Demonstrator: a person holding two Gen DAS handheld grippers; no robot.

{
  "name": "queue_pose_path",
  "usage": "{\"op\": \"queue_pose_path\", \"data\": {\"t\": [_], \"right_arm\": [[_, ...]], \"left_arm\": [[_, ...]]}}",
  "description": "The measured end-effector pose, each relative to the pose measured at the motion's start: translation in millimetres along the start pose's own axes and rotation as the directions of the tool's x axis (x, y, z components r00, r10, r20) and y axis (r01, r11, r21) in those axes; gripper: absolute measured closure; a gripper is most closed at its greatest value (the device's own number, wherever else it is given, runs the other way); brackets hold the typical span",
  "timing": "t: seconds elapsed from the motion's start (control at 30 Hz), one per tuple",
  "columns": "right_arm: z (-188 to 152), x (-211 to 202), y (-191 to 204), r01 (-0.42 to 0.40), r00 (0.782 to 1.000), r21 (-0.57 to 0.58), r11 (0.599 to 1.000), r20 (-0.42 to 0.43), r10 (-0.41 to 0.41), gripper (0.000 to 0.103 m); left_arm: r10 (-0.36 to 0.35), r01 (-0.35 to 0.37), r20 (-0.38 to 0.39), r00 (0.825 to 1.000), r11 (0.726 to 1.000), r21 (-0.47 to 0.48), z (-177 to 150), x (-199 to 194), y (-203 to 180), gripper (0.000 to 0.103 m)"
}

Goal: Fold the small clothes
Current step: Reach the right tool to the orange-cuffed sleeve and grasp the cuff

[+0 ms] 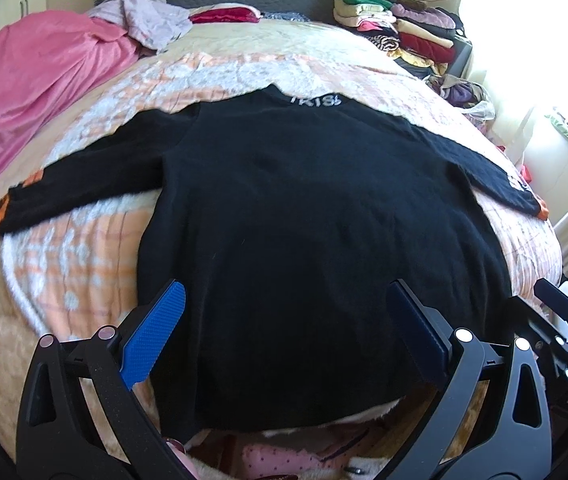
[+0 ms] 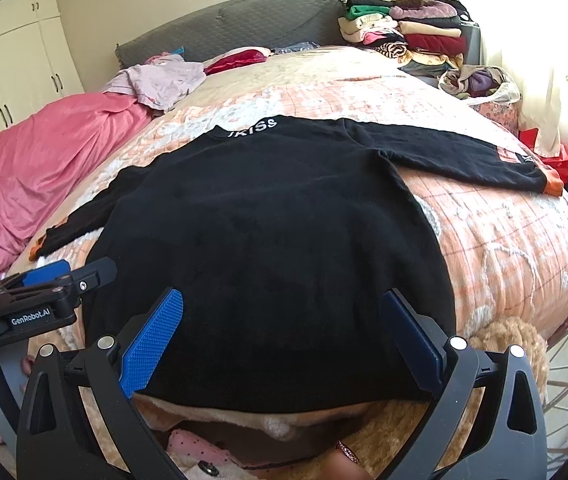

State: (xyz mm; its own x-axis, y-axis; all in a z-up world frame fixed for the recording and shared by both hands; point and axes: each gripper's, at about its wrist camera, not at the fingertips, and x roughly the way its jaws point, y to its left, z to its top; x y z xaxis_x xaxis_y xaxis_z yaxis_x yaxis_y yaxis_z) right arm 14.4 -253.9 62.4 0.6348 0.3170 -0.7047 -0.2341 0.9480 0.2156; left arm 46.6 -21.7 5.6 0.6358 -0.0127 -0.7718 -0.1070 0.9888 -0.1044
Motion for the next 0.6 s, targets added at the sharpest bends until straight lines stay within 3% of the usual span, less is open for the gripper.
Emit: {"op": "queue_pose_path", "data": {"t": [0.6], "right_arm": [[64.2, 27.4, -62.5, 0.057, 0.998, 0.129, 0.990, 0.016, -0.060, 0.004]], "left_arm": [[-0.005, 0.005, -0.013, 1.000, 1.000, 0.021, 75.3, 43.7, -17.1, 0.008]]}}
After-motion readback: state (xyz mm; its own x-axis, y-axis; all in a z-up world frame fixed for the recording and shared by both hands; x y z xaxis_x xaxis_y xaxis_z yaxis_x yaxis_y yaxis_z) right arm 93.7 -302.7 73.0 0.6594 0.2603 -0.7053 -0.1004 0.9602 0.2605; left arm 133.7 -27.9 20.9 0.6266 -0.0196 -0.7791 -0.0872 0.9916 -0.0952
